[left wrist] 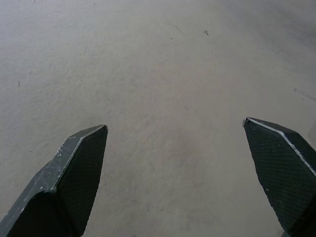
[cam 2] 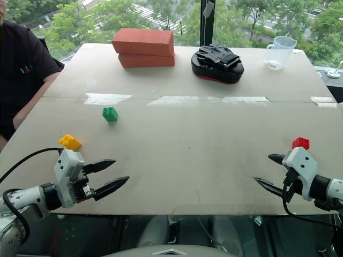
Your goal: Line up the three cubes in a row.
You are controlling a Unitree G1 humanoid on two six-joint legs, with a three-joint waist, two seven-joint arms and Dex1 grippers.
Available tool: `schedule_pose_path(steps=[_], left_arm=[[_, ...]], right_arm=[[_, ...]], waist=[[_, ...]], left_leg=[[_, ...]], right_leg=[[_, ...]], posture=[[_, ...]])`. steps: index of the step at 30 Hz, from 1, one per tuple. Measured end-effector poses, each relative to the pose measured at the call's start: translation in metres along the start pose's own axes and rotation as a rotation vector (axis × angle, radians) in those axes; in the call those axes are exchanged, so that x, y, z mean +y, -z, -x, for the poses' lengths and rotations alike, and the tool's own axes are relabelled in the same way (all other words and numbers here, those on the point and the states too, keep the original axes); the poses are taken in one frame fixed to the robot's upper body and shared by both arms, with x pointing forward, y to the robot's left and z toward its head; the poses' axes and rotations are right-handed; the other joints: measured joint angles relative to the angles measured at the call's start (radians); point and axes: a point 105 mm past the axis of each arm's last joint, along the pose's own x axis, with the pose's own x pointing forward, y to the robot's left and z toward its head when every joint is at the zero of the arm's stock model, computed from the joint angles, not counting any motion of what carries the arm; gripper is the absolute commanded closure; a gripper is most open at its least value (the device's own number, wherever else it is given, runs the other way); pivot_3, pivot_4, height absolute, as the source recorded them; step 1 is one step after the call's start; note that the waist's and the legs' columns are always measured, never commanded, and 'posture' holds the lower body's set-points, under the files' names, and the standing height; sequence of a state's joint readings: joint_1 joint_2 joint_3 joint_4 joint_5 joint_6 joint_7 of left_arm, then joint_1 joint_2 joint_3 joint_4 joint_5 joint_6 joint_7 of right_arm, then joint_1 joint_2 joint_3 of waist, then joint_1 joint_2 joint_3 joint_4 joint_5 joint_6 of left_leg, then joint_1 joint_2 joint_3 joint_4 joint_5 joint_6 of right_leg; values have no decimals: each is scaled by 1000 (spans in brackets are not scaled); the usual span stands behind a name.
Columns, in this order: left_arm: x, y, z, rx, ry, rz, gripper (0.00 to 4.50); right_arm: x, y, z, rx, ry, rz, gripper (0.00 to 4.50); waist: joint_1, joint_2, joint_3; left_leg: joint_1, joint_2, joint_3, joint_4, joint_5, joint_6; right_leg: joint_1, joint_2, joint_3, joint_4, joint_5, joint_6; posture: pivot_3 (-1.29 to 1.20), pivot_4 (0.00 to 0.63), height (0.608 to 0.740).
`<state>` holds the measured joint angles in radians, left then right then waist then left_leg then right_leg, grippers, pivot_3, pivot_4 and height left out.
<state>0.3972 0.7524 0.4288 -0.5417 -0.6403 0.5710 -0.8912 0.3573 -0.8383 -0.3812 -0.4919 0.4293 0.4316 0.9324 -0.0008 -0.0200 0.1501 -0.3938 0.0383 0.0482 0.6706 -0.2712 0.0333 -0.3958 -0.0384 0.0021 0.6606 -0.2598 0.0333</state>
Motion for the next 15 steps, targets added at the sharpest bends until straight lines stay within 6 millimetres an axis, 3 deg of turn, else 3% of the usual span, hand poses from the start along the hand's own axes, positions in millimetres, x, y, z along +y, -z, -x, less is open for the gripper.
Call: schedule_pose_path(steps=[3,6,8,13,15], left_arm=[[2,-9,-5,-35,3,-10,0],[-10,-51,-23,-165,115,-85,0],[-17,-63,-27,-196,160,-119,0],[-37,-84,-47,-204,324,-186,0],[-56,-96,-55,-203,459,-270,0]], right_arm=[[-11,-9,-5,-60,96,-15,127],[-36,-43,-12,-140,335,11,127],[-43,-50,-10,-138,398,18,127],[-67,-41,1,-37,567,-117,127],[-86,-34,17,46,714,-215,127]], waist=[[1,-1,0],[5,1,1],[8,0,0],[17,0,0],[15,0,0]], left_leg=[[0,1,0,1,0,0],[-1,0,0,2,0,0],[-1,0,0,2,0,0],[-6,-1,0,0,0,0],[-5,-1,1,0,0,0]], right_leg=[[0,0,0,1,0,0],[-1,0,0,1,0,0],[-1,0,1,1,1,-1],[-4,1,-1,0,2,3],[-4,2,-1,0,2,3]], posture=[[0,150,737],[0,150,737],[0,150,737],[0,150,737],[0,150,737]])
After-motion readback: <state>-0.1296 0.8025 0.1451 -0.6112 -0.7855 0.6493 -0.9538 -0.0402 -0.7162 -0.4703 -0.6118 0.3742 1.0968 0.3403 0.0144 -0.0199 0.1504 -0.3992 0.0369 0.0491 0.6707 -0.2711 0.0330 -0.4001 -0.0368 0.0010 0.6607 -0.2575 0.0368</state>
